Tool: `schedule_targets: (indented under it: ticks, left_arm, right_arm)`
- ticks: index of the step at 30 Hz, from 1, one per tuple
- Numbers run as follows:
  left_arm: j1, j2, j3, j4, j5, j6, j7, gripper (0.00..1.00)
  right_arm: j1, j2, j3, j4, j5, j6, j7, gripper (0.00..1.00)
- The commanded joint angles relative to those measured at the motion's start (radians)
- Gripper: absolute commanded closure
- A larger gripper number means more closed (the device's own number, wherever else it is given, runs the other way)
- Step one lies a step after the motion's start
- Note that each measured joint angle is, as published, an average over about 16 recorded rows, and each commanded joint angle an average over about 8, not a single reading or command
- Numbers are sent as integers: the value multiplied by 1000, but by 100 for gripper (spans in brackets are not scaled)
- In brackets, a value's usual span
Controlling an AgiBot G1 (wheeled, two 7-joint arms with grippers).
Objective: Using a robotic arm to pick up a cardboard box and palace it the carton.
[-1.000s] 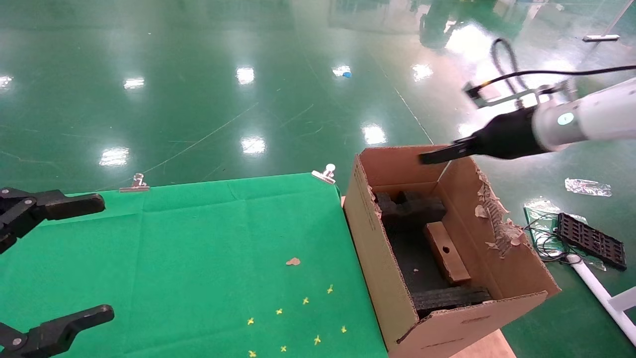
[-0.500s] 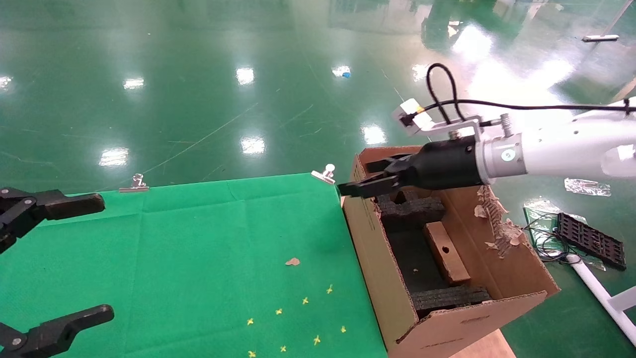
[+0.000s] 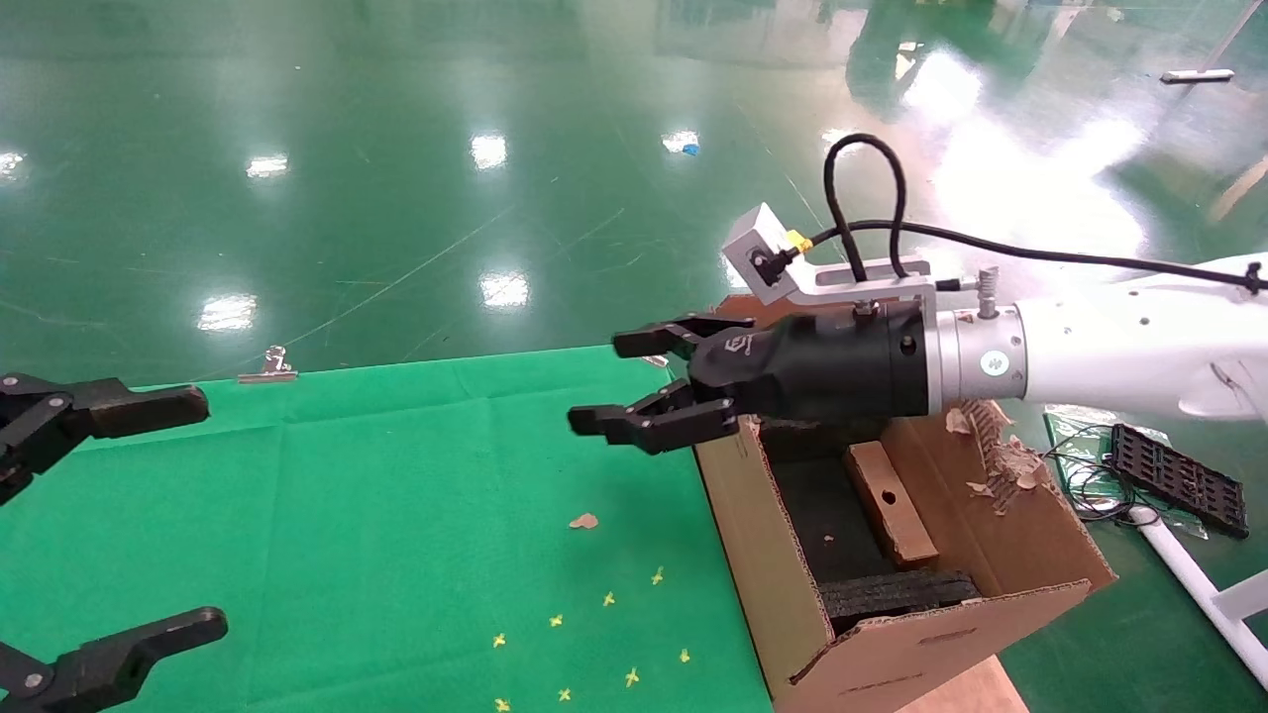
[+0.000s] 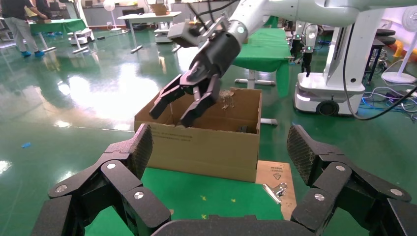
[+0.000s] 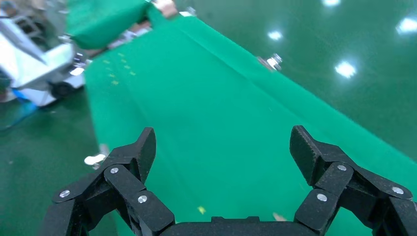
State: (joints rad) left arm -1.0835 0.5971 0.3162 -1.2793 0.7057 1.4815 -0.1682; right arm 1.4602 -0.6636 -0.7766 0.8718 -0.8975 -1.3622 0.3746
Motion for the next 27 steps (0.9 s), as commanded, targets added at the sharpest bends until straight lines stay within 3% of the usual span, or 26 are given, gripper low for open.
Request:
schedule_targets:
  ticks: [1,18,27]
  left_arm:
    - [0,0,0,0,0,0,0,0]
    - [0,0,1,0,0,0,0,0]
    - [0,0,1,0,-1,-1,1,0]
  right_arm:
    - [-34,5,44,36,15,-12,-16,0]
    - [-325,44,419,348,141,-113,-158,0]
    - [-414,56,535,443,181,-144,-197,0]
